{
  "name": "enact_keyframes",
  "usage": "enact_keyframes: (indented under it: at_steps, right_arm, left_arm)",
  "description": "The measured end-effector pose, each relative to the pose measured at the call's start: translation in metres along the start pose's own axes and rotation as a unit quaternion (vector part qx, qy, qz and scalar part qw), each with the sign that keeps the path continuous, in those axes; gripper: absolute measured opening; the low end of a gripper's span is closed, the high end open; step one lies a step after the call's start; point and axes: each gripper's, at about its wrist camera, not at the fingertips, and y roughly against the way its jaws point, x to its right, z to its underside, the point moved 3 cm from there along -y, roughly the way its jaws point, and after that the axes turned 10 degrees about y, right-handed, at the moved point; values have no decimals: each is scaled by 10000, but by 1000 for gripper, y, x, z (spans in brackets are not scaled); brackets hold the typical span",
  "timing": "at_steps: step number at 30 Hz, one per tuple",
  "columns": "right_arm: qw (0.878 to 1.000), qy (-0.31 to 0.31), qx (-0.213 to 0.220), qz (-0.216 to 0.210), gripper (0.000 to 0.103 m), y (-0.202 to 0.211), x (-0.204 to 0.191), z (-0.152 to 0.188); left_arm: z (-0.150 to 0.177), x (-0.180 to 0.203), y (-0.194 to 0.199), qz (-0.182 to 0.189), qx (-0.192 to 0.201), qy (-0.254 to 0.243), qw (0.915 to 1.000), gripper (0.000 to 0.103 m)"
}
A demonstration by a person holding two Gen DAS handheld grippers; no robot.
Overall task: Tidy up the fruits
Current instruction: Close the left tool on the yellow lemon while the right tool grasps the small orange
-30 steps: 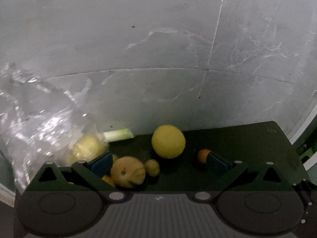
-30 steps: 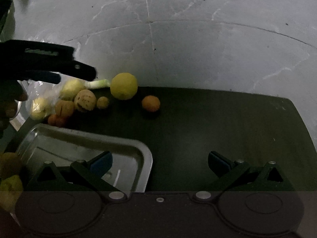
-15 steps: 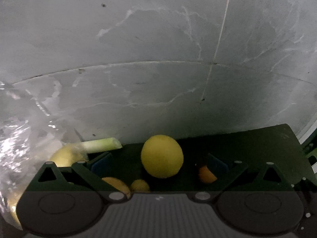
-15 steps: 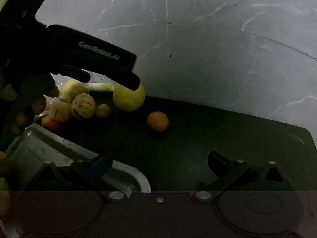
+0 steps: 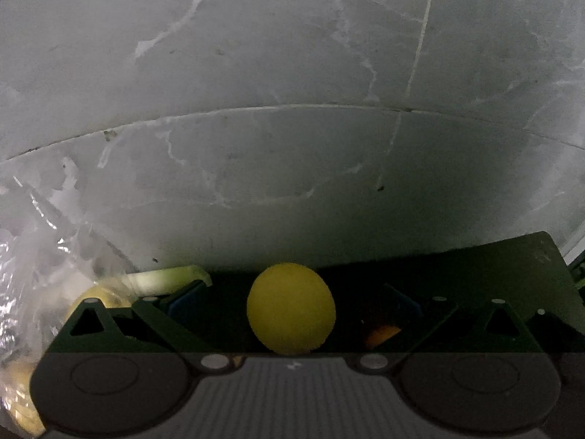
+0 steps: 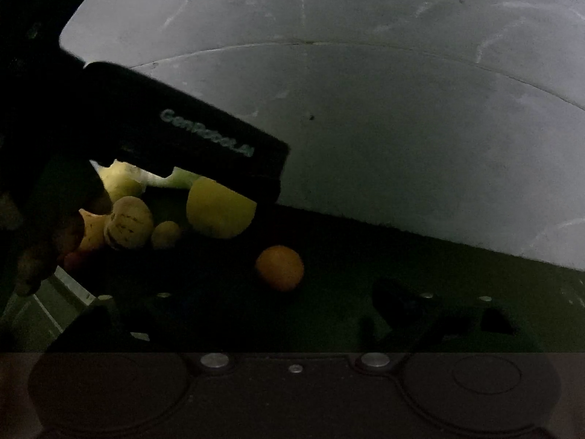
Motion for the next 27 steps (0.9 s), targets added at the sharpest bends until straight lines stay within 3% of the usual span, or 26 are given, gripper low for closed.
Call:
enact_keyframes:
  at_steps: [9,14,27]
  right_arm:
    - [9999,60,90,-110,77,-7,-3,-4]
    - [9999,75,47,-86,62,-7,-2,-3]
    - [9999,137,-44,-39,41,-16,-1,-6]
  left_arm:
    - [8,1,-5,90,45,-88,9999,101]
    - [10,-1,-8,151,-16,-60,9999,91]
    - [18,-8,-9,254,-53,-117,9996,70]
